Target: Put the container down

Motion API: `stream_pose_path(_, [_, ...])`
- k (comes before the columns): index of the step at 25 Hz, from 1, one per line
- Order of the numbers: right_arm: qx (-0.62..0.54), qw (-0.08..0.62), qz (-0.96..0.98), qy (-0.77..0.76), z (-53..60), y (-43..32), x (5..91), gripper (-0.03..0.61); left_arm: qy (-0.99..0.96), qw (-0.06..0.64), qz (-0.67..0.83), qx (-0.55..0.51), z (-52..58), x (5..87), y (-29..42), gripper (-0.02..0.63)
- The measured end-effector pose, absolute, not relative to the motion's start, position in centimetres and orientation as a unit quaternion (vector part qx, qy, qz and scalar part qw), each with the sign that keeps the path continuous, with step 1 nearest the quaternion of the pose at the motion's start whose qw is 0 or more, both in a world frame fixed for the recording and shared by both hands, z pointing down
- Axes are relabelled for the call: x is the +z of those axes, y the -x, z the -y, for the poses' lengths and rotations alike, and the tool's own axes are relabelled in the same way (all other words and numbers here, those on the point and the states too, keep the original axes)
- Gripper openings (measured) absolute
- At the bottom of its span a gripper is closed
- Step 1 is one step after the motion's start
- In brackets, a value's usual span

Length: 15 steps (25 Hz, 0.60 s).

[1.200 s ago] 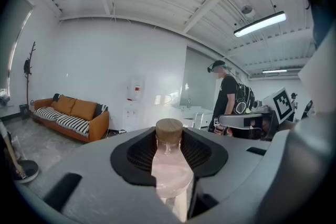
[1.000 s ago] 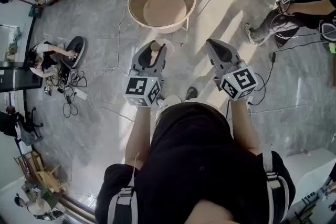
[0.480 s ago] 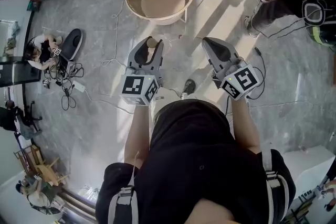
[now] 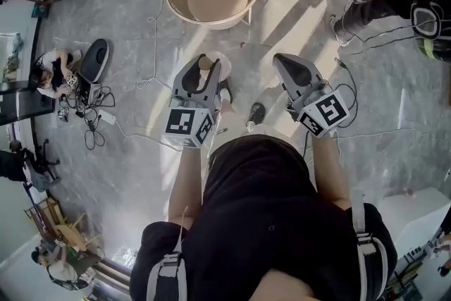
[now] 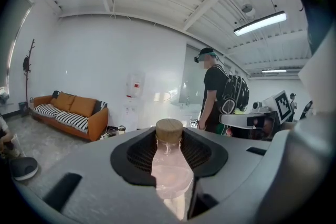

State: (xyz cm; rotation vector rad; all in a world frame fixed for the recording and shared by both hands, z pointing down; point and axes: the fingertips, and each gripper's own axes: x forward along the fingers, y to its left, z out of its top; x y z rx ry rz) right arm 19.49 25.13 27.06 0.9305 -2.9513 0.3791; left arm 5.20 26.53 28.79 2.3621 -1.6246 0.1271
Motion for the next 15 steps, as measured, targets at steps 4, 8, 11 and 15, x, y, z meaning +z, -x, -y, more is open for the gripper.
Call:
stream_pose_path(4, [0.123,0.019,0.942,-0.31,-23.1,-18.7,27.5,0.0,-0.819,0.139,0.556,0.041,-24.2,29.4,-3.9,0.143])
stream_pose_path(8, [0.12,0.022,0.936,-0.33,-19.7,-17.4,27.3,0.0,-0.825,0.141,0.545,0.044,-21.1,29.7,-2.3,0.143])
stream_pose_path(11, [0.116,0.019,0.934,-0.337,-17.4,-15.8,26.4,0.0,-0.833,0.136,0.535,0.044,-18.9,29.7,-0.9,0.143])
stream_pose_path(15, [0.115,0.019,0.931,-0.346,-14.3,-13.0,25.6,0.0,-0.834,0.14,0.529,0.067,-16.0,29.7,1.4,0.143])
